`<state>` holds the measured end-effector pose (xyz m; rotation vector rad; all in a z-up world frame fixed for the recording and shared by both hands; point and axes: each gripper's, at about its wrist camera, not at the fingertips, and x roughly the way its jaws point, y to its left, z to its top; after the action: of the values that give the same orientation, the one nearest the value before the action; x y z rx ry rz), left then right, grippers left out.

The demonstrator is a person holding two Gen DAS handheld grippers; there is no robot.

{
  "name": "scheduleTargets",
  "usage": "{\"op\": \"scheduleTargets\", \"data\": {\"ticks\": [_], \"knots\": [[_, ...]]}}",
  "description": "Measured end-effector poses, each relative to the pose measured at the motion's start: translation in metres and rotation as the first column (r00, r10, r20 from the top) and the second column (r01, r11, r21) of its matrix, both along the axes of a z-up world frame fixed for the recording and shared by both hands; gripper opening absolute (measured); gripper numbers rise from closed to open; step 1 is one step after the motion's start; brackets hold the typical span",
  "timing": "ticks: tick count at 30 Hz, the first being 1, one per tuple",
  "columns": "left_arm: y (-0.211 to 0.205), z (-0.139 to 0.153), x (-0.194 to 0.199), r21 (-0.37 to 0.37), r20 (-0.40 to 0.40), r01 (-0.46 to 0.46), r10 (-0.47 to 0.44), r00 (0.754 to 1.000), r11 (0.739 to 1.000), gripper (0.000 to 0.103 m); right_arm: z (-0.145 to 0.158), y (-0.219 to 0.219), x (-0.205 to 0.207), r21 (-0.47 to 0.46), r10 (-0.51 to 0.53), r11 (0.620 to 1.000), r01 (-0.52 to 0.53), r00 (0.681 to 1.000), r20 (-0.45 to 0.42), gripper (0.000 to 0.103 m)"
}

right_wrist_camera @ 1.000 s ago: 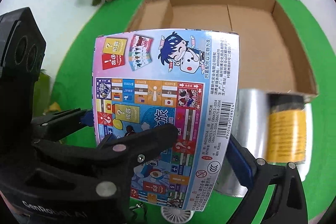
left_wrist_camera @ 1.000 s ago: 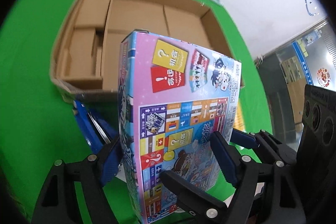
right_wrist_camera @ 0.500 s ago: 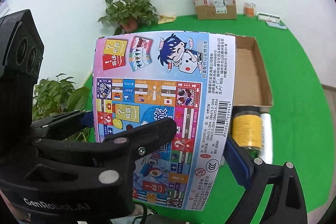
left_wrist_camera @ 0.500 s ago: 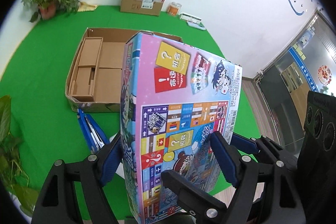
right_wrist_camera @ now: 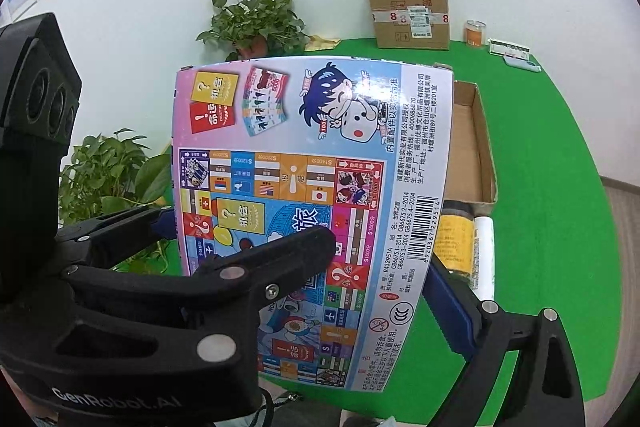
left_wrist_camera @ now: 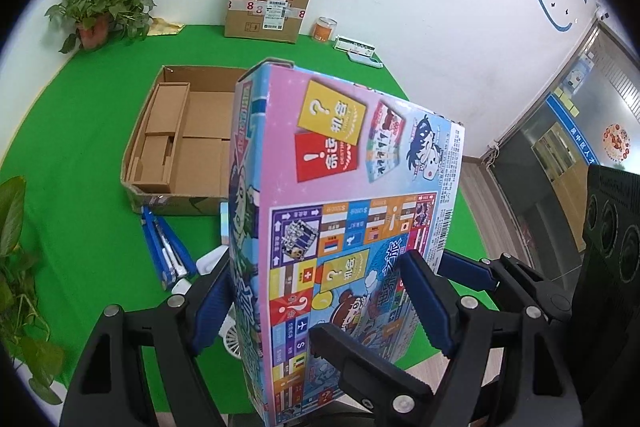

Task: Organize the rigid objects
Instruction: 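Lift the board-game box with both tools toward the open box, then lower the board-game box into the open box and open the grippers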

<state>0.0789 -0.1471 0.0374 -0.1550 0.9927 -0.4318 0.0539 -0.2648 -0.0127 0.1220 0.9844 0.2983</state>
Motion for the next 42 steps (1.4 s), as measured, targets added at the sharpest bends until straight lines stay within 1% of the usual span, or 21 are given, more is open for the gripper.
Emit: {"op": "scheduleTargets", "data": {"ticks": [3, 7, 10, 12, 16, 20, 23, 27, 30, 32, 34, 35, 36, 37, 38, 39, 40, 41, 42], "knots": [[0.006, -0.001, 0.017, -0.001, -0.001, -0.001, 0.001, 1.0, 1.0, 0.08, -0.001, 0.004, 0.017, -0.002, 0.0, 1.0, 0.0, 1.0, -0.002, 0.094], [0.018, -0.006, 0.047, -0.004, -0.023, 0.002, -0.002, 1.0, 1.0, 0.08, -0.007, 0.019, 0.055, -0.003, -0.003, 1.0, 0.002, 1.0, -0.021, 0.094], [0.029, -0.014, 0.082, 0.004, -0.043, 0.018, -0.018, 0.999, 1.0, 0.08, -0.015, 0.029, 0.091, -0.001, -0.01, 1.0, 0.01, 0.999, -0.05, 0.094], [0.037, -0.024, 0.111, 0.007, -0.071, 0.029, -0.028, 0.997, 1.0, 0.08, -0.023, 0.035, 0.119, -0.004, -0.013, 1.0, 0.013, 0.997, -0.075, 0.094], [0.049, -0.048, 0.162, 0.031, -0.117, 0.054, -0.05, 0.992, 0.998, 0.08, -0.051, 0.048, 0.179, 0.002, -0.017, 1.0, 0.018, 0.99, -0.138, 0.094], [0.06, -0.083, 0.218, 0.029, -0.184, 0.052, -0.046, 0.982, 0.998, 0.08, -0.083, 0.06, 0.238, 0.006, -0.005, 1.0, 0.006, 0.979, -0.202, 0.094], [0.061, -0.109, 0.254, 0.025, -0.226, 0.064, -0.057, 0.973, 0.998, 0.08, -0.111, 0.06, 0.28, 0.015, 0.002, 1.0, 0.002, 0.968, -0.25, 0.092], [0.056, -0.141, 0.293, 0.015, -0.272, 0.081, -0.074, 0.96, 0.997, 0.08, -0.15, 0.056, 0.324, 0.015, -0.021, 1.0, 0.027, 0.952, -0.305, 0.089], [0.05, -0.165, 0.312, 0.012, -0.306, 0.096, -0.088, 0.948, 0.995, 0.079, -0.18, 0.045, 0.349, 0.021, -0.038, 0.999, 0.048, 0.94, -0.339, 0.088], [0.048, -0.18, 0.317, 0.024, -0.335, 0.105, -0.091, 0.938, 0.994, 0.079, -0.202, 0.041, 0.36, 0.03, -0.035, 0.998, 0.049, 0.927, -0.373, 0.087], [0.045, -0.198, 0.316, 0.066, -0.378, 0.125, -0.091, 0.921, 0.99, 0.079, -0.226, 0.042, 0.366, 0.041, -0.029, 0.998, 0.05, 0.909, -0.415, 0.087], [0.044, -0.201, 0.315, 0.091, -0.385, 0.129, -0.084, 0.919, 0.987, 0.077, -0.237, 0.043, 0.367, 0.036, -0.033, 0.998, 0.054, 0.898, -0.44, 0.084], [0.042, -0.204, 0.311, 0.135, -0.383, 0.137, -0.076, 0.92, 0.981, 0.075, -0.25, 0.045, 0.366, 0.012, -0.044, 0.998, 0.056, 0.882, -0.469, 0.081], [0.041, -0.204, 0.307, 0.151, -0.377, 0.147, -0.08, 0.923, 0.978, 0.075, -0.26, 0.048, 0.364, -0.011, -0.052, 0.998, 0.054, 0.874, -0.484, 0.076], [0.042, -0.201, 0.3, 0.15, -0.366, 0.157, -0.093, 0.926, 0.976, 0.075, -0.268, 0.053, 0.361, -0.024, -0.053, 0.999, 0.047, 0.864, -0.501, 0.074], [0.044, -0.198, 0.295, 0.151, -0.355, 0.155, -0.093, 0.93, 0.976, 0.072, -0.278, 0.056, 0.359, -0.018, -0.044, 0.999, 0.04, 0.85, -0.525, 0.074], [0.047, -0.193, 0.29, 0.166, -0.339, 0.148, -0.085, 0.937, 0.975, 0.073, -0.285, 0.058, 0.358, 0.02, -0.029, 0.999, 0.048, 0.84, -0.542, 0.073], [0.053, -0.187, 0.284, 0.169, -0.322, 0.133, -0.073, 0.944, 0.977, 0.073, -0.29, 0.059, 0.358, 0.033, -0.023, 0.998, 0.05, 0.835, -0.55, 0.073], [0.06, -0.182, 0.28, 0.156, -0.312, 0.12, -0.066, 0.948, 0.981, 0.073, -0.293, 0.061, 0.358, 0.041, -0.011, 0.998, 0.04, 0.832, -0.555, 0.073]]}}
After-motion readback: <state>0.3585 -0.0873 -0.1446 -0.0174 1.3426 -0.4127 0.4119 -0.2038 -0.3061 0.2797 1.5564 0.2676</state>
